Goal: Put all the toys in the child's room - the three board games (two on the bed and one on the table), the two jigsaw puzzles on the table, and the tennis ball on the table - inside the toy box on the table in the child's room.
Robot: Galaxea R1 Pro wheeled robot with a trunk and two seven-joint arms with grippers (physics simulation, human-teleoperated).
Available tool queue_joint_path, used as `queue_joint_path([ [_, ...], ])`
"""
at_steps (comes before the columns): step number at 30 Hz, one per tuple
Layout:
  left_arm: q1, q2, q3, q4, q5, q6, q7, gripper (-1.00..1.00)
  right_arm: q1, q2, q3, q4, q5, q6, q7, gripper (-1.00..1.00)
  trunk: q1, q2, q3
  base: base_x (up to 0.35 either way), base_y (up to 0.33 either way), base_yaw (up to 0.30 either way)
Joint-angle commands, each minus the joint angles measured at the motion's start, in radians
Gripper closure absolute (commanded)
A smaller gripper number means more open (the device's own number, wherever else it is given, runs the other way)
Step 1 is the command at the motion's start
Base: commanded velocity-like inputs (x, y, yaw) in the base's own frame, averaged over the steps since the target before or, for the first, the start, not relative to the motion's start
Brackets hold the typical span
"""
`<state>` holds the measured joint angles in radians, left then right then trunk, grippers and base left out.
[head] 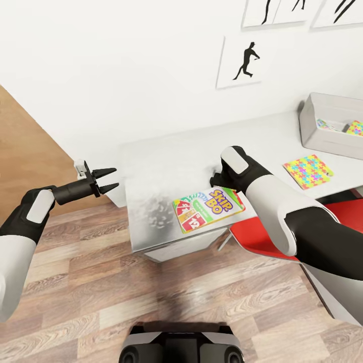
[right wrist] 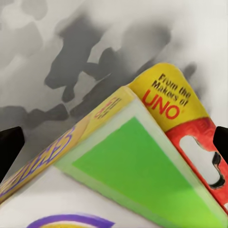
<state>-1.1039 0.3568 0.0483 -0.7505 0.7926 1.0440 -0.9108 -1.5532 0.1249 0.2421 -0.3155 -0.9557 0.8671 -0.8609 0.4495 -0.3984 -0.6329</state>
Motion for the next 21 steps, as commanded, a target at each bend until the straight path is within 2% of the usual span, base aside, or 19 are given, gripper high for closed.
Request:
queue_joint_path([
  [1, -0.001, 0.0, 0.002, 0.0, -0.004, 0.003, -0.005, -1.0, -0.001, -0.001, 0.008, -0.001, -0.012, 0.004, -0.007, -1.0, 0.001, -0.002, -0.001, -0.021, 0.033, 0.0],
  [21, -0.001, 0.0, 0.001, 0.001, -0.003, 0.003, -0.005, -1.0, -0.001, -0.001, 0.008, -0.001, -0.012, 0.003, -0.007, -1.0, 0.001, -0.002, -0.001, -0.1, 0.068, 0.0],
])
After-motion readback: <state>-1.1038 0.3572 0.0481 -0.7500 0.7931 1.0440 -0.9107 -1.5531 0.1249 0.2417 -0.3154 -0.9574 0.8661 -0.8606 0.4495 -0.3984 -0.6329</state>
